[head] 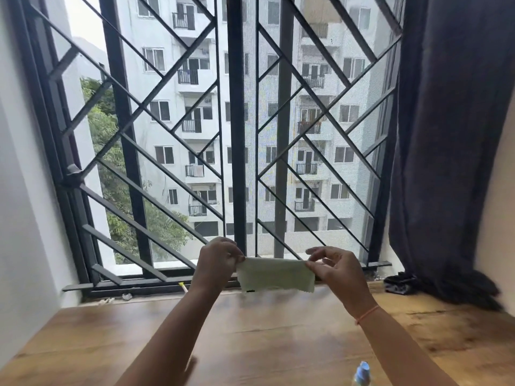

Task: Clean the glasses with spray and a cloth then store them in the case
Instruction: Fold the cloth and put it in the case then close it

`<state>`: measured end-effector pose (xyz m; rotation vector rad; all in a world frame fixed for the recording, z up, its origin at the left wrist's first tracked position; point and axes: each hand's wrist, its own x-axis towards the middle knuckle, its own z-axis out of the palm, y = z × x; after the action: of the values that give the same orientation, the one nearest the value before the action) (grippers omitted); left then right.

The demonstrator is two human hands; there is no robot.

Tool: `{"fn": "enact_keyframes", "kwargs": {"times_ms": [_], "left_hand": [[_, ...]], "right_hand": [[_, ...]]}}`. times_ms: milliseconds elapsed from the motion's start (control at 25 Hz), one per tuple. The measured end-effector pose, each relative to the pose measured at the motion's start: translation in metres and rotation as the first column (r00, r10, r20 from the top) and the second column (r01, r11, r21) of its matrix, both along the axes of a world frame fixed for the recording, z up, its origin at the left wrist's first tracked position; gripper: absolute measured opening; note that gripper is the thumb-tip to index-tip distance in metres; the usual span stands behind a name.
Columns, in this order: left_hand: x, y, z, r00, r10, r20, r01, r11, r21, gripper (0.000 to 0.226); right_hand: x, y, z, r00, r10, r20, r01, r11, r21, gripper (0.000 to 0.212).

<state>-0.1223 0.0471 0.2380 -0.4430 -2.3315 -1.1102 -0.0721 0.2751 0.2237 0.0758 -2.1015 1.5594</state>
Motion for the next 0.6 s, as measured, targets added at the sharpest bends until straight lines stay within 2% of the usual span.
{"fn": "enact_keyframes", "kwargs": {"times_ms": [80,120,240,360,600], "left_hand": [[0.002,0.001,0.004,1.0,-0.003,0.026,0.001,0.996,0.089,0.011],[0.003,0.002,0.006,0.996,-0.036,0.085,0.02,0.983,0.185,0.011],[0.006,0.004,0.011,0.948,-0.21,0.241,0.084,0.892,0.445,0.015],[0.007,0.004,0.011,0.922,-0.251,0.295,0.073,0.861,0.503,0.018],[0.013,0.005,0.014,0.892,-0.281,0.353,0.016,0.802,0.597,0.013]], "right_hand": [[0.005,0.0,0.008,0.997,0.077,-0.029,-0.08,0.992,-0.098,0.019],[0.007,0.0,0.011,0.993,0.104,-0.049,-0.11,0.984,-0.142,0.016],[0.009,0.001,0.019,0.99,0.12,-0.079,-0.135,0.963,-0.233,0.011],[0.002,0.003,0.021,0.998,0.055,-0.043,-0.066,0.942,-0.33,0.014],[-0.004,0.005,0.02,0.999,-0.033,-0.018,0.025,0.946,-0.323,0.02]]}}
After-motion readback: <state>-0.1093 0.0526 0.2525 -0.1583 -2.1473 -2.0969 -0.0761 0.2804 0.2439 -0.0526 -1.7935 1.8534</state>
